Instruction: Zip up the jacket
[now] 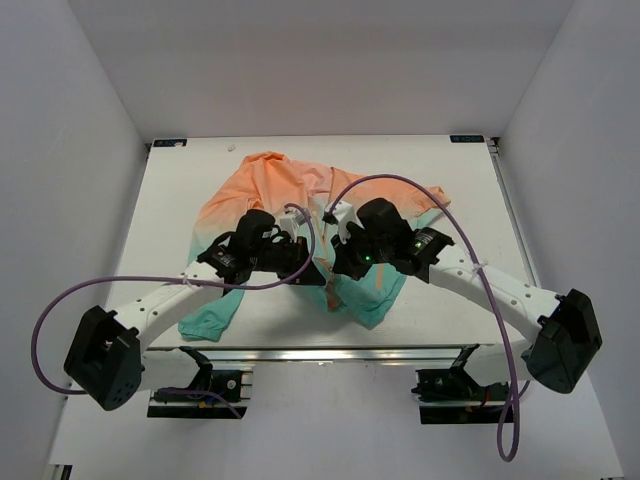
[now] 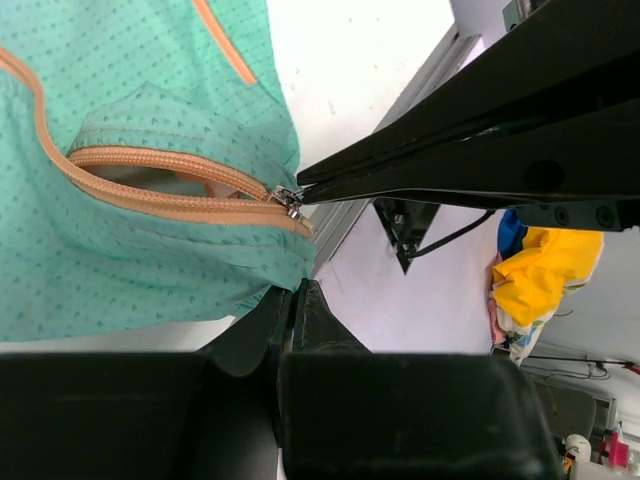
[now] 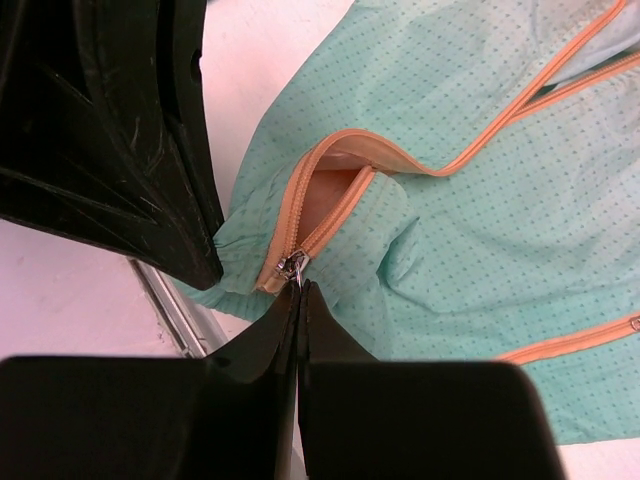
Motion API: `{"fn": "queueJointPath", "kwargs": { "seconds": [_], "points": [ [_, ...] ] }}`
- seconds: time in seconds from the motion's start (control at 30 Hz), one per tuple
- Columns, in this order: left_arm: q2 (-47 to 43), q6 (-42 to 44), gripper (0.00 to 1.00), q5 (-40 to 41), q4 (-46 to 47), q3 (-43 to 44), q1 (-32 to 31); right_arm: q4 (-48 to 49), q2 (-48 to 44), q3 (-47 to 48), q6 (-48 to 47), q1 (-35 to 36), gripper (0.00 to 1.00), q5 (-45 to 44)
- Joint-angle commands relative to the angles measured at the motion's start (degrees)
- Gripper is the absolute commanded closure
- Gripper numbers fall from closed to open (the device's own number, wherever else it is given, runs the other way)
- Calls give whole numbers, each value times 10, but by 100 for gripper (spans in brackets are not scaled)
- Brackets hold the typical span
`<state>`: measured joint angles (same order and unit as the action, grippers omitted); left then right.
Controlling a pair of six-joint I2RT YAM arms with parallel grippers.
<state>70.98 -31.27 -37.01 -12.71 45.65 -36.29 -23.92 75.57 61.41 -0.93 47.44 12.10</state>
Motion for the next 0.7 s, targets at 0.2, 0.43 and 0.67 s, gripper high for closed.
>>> {"fn": "queueJointPath", "kwargs": {
  "seconds": [0.2,0.43,0.67],
  "points": [
    [-30,19,100,-46,-154,-11,-9,155,30,18,0,8,100,-227],
    [-54,2,100,-54,-163,-33,-10,214,39,8,36,13,100,-297],
    [-63,-16,100,-57,-143,-39,-11,232,38,-5,45,26,100,-298]
  ]
}}
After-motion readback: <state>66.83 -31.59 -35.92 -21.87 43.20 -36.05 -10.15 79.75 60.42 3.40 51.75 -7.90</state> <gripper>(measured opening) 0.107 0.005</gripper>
